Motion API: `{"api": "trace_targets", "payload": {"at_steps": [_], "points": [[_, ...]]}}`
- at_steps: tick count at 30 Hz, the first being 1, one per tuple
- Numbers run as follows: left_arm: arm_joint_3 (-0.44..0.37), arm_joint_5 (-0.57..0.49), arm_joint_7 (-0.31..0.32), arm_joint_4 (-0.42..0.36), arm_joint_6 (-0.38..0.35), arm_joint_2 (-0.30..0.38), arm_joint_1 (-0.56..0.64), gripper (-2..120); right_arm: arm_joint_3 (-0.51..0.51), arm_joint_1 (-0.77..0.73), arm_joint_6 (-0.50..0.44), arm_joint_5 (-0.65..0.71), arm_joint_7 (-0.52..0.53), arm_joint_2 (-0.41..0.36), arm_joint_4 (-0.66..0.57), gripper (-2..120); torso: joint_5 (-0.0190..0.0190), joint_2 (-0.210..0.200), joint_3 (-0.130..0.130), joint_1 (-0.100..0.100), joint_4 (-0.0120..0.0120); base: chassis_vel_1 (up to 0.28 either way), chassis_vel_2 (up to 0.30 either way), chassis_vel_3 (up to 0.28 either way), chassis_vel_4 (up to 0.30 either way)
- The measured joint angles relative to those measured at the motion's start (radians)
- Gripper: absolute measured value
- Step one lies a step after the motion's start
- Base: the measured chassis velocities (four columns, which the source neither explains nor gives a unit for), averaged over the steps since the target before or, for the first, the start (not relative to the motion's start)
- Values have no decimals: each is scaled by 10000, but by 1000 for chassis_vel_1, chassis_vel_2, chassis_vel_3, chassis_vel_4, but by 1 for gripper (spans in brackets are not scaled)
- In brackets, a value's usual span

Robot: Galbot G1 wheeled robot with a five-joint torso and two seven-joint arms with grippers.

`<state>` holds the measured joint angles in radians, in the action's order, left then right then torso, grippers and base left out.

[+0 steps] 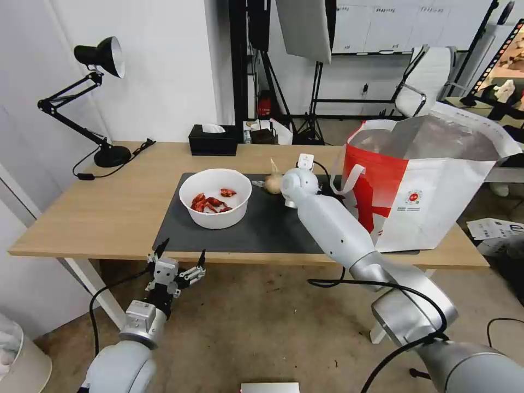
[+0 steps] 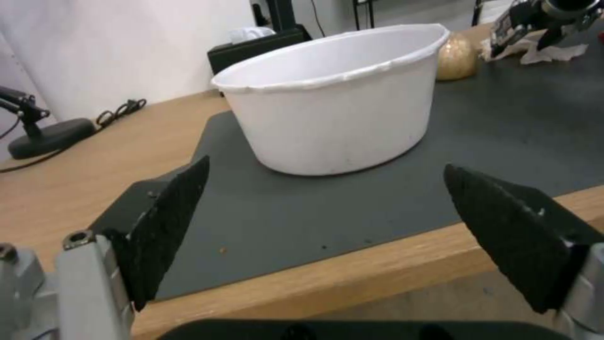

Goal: Pick up the trash from the table and place it into the takeout bag.

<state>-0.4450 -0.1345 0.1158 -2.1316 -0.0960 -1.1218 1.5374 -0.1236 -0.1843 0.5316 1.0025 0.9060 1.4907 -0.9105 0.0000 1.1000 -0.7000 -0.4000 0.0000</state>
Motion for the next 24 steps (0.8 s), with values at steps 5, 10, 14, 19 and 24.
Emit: {"api": "trace_targets", "payload": {"at_steps": [5, 10, 14, 19, 24], "points": [[58, 10, -2, 5, 3, 14, -22, 100, 42, -93, 6, -9, 9, 21, -31, 39, 0, 1, 3, 1, 2, 0, 0, 0, 0], [126, 14, -2, 43, 4, 24, -65, 100, 60, -130, 23, 93, 107, 19, -79, 22, 0, 1, 3, 1, 3, 0, 0, 0, 0], [183, 19, -1, 57, 4, 23, -88, 100, 58, -150, 55, 214, 200, -29, -151, 7, -1, 1, 3, 1, 2, 0, 0, 0, 0], [214, 29, 6, 60, 8, 19, -91, 100, 40, -190, 75, 333, 275, -89, -272, 0, 0, 1, 1, 0, 1, 0, 0, 0, 0], [200, 32, 14, 41, 17, 21, -71, 100, 35, -233, 77, 383, 319, -122, -367, 0, -1, 1, 1, 1, 0, 0, 0, 0, 0]]}}
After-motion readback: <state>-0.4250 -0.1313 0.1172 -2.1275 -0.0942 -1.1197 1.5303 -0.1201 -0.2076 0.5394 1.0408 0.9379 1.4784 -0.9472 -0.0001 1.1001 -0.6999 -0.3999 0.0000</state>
